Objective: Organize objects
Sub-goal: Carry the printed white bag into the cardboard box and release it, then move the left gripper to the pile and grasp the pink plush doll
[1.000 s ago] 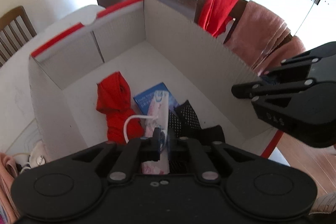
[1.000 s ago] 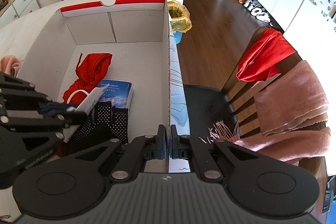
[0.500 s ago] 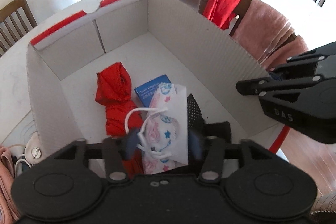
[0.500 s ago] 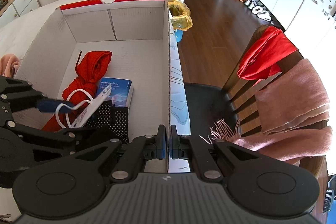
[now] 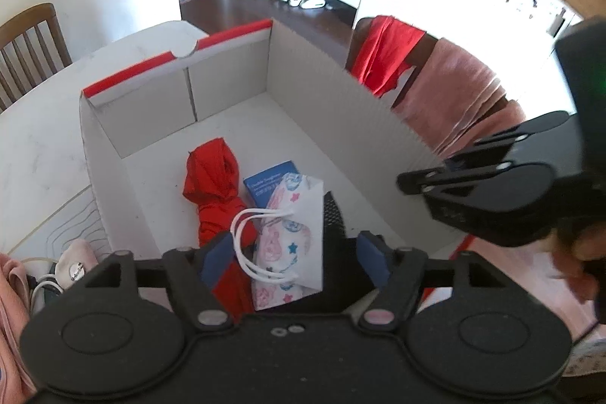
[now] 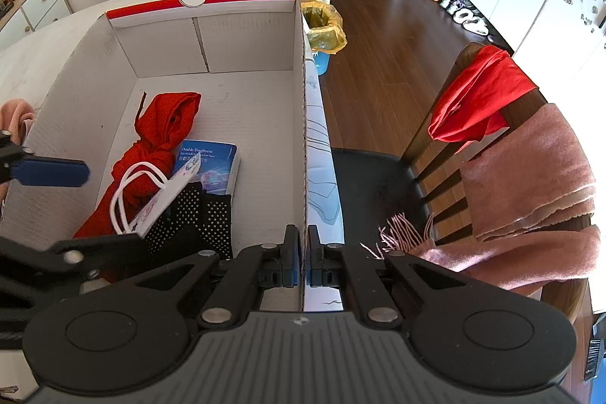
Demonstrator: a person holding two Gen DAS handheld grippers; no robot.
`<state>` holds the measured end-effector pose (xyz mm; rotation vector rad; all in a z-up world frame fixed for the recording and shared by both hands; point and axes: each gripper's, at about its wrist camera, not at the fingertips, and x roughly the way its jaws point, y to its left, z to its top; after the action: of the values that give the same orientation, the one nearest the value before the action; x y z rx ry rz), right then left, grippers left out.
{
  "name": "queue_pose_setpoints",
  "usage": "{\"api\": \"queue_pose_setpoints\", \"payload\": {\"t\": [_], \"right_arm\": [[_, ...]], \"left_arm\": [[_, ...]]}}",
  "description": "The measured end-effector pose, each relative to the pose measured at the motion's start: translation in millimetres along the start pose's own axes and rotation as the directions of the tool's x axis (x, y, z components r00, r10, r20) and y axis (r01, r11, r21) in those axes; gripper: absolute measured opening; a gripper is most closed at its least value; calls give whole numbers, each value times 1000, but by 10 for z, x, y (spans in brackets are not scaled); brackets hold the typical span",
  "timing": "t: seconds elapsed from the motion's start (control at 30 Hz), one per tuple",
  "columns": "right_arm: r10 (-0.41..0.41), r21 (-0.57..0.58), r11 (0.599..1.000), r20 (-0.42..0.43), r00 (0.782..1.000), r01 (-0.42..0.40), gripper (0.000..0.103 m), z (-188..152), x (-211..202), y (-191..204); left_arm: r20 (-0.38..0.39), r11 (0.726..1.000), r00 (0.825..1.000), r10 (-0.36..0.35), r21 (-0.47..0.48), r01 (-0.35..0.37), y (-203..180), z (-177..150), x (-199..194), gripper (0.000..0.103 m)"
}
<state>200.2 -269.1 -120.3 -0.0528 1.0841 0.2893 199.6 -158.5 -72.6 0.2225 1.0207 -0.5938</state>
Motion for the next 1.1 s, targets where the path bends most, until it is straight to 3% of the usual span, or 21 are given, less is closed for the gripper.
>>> {"api": "queue_pose_setpoints", "payload": {"t": [0.23, 0.5, 0.63, 1.1], "right_arm": [[1, -2, 1000, -1, 1000, -1, 3, 1, -2, -1], [2, -3, 1000, -2, 1000, -2, 3, 1, 1, -2], [1, -4, 1000, -4, 1000, -1, 3, -9, -1, -10], [-3, -6, 1000, -8, 1000, 3, 3, -6, -16, -29]], "left_arm": [[65, 1000, 998, -9, -27, 11, 50, -10, -266, 84], [124, 996, 992, 29, -82, -19, 193, -84, -506, 101], [132, 990, 988, 82, -125, -66, 313, -131, -585, 102], [131, 910, 963, 237, -378, -172, 1113, -449, -953, 103]]}}
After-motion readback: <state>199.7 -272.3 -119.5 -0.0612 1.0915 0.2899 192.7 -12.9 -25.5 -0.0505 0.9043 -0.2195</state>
